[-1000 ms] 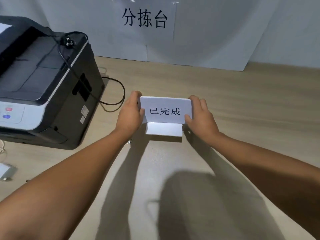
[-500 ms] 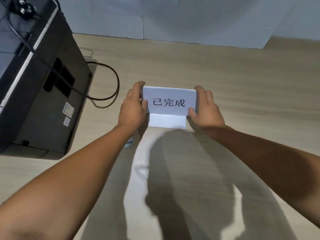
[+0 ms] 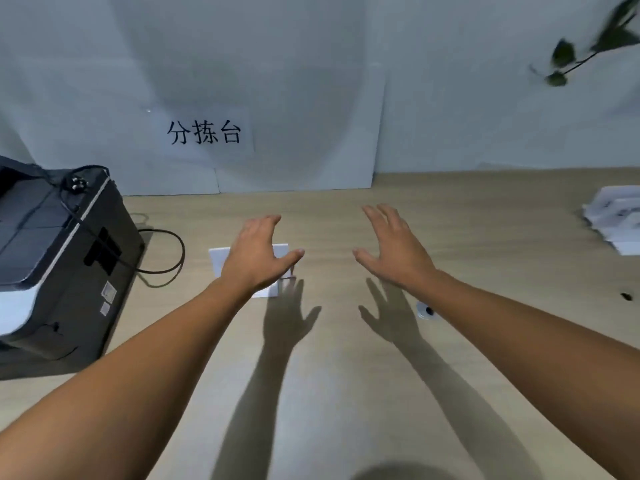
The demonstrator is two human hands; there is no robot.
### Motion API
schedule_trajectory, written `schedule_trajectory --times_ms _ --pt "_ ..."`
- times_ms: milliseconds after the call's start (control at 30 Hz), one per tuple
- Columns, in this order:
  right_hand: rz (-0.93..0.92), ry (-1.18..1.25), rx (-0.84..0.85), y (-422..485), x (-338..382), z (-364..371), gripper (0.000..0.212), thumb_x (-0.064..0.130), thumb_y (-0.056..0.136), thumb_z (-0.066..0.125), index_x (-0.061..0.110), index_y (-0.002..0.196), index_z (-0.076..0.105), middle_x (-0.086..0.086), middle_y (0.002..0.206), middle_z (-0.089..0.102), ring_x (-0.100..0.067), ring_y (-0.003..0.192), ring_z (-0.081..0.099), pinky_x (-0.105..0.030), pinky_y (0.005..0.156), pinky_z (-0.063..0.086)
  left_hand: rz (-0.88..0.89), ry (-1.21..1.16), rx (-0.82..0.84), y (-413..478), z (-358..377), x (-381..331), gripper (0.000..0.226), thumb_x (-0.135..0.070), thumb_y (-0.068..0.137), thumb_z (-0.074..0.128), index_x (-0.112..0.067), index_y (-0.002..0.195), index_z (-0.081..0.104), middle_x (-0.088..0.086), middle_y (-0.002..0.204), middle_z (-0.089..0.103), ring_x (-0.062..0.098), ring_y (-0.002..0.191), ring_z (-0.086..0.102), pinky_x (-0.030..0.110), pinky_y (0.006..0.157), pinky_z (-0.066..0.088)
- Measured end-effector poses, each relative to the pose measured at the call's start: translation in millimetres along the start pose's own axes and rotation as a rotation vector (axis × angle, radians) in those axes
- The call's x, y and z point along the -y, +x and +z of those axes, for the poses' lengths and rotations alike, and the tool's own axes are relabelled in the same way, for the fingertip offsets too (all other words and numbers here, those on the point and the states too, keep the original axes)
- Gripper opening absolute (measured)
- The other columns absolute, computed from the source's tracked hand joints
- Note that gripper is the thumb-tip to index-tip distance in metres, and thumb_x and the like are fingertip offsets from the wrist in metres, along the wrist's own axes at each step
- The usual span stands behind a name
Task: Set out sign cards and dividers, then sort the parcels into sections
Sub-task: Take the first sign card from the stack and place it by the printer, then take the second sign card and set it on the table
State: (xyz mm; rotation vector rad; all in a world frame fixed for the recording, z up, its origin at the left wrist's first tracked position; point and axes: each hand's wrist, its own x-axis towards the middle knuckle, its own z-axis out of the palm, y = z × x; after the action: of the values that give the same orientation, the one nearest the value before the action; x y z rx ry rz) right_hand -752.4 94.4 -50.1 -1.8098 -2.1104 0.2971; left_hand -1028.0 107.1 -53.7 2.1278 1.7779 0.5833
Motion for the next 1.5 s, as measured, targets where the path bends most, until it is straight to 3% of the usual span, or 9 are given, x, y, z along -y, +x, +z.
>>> schedule_trajectory --times_ms 200,400,567,733,1033,1500 --pt "0.132 -0.107 -0.144 -139 -119 -149 0.076 0.056 0.093 0.059 0.028 0.157 0.029 -0.003 0.167 0.018 -0.024 0.153 0.017 -0.044 0.121 0.027 0.218 0.020 0.039 -46 25 -194 0.090 -0.070 0.085 0.061 -0.019 0.155 0.036 0.005 0.159 0.042 0.031 0.153 0.021 0.048 0.122 0.026" --pt "0.271 -0.182 -0.247 -302 -238 -278 0.074 0.061 0.093 0.056 0.028 0.156 0.034 -0.004 0.166 0.024 -0.022 0.153 0.019 -0.042 0.122 0.022 0.374 0.034 0.040 -107 68 -404 0.093 -0.075 0.088 0.053 -0.018 0.157 0.033 0.003 0.162 0.036 0.030 0.156 0.013 0.043 0.125 0.014" --pt "0.355 -0.221 -0.271 -422 -314 -344 0.077 0.062 0.094 0.053 0.029 0.159 0.027 -0.003 0.168 0.020 -0.022 0.154 0.015 -0.042 0.123 0.022 0.497 -0.027 0.070 -168 125 -552 0.089 -0.073 0.090 0.052 -0.019 0.157 0.032 0.001 0.163 0.034 0.028 0.156 0.011 0.041 0.125 0.011" --pt "0.424 -0.215 -0.293 -493 -379 -382 0.076 0.062 0.096 0.052 0.033 0.160 0.023 -0.003 0.169 0.016 -0.022 0.154 0.012 -0.041 0.122 0.021 0.527 -0.098 0.117 -196 176 -649 0.078 -0.064 0.095 0.052 -0.019 0.157 0.033 0.001 0.162 0.034 0.023 0.155 0.012 0.038 0.123 0.011" --pt "0.476 -0.200 -0.283 -501 -513 -430 0.074 0.066 0.094 0.050 0.039 0.159 0.024 0.003 0.168 0.016 -0.018 0.154 0.015 -0.045 0.118 0.031 0.542 -0.076 0.123 -140 260 -758 0.070 -0.053 0.096 0.059 -0.014 0.151 0.043 0.007 0.151 0.049 0.025 0.144 0.033 0.039 0.116 0.029" --pt "0.352 -0.128 -0.122 -389 -717 -446 0.073 0.064 0.094 0.052 0.040 0.158 0.024 0.003 0.166 0.017 -0.019 0.152 0.019 -0.048 0.116 0.036 0.391 0.011 0.108 -17 388 -873 0.069 -0.054 0.096 0.059 -0.013 0.150 0.043 0.008 0.151 0.048 0.031 0.140 0.037 0.043 0.116 0.031"
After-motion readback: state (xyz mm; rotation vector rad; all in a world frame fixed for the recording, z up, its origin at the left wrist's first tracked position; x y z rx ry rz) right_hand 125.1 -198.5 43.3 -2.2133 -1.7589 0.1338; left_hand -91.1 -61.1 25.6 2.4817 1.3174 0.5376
